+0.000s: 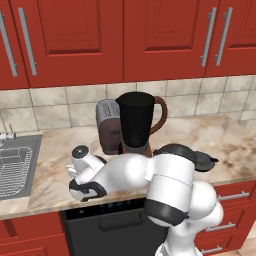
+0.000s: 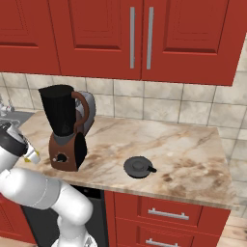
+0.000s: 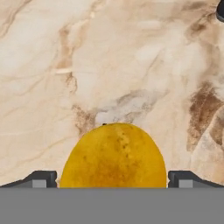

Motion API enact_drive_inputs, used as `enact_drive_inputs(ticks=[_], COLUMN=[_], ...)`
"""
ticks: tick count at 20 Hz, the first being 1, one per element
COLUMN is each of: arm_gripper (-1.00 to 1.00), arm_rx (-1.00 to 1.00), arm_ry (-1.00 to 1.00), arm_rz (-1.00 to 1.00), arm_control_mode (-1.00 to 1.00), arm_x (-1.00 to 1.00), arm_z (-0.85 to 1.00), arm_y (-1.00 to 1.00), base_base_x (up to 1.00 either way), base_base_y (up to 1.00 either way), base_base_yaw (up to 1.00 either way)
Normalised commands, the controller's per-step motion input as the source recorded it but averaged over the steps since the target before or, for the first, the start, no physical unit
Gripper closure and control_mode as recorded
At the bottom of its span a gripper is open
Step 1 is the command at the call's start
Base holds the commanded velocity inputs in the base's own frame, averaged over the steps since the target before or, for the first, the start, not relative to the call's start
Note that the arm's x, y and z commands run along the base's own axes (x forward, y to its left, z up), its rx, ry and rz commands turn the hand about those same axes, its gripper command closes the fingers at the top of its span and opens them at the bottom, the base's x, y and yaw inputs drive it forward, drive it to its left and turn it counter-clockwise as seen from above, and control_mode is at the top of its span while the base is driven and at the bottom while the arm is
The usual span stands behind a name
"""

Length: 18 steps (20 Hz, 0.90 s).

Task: Open the blender lid, put the mango in the blender, close the lid, and start the blender.

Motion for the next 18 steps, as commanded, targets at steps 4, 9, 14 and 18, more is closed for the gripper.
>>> enact_drive_inputs(ticks=[4, 9, 14, 18], arm_gripper=[1.00, 1.00, 1.00, 1.00], arm_rx=[0.00, 0.02, 0.00, 0.00], arm_ry=[0.00, -0.01, -0.10, -0.11], arm_rz=[0.00, 0.00, 0.00, 0.00], arm_control_mode=[-1.00, -1.00, -1.00, -1.00], arm_x=[0.01, -0.01, -0.23, -0.24], arm_z=[-0.48, 0.10, 0.95, 1.00], arm_y=[0.00, 0.00, -0.07, -0.24], base_base_x=[0.00, 0.00, 0.00, 0.00], base_base_y=[0.00, 0.00, 0.00, 0.00], base_base_yaw=[0.00, 0.00, 0.00, 0.00])
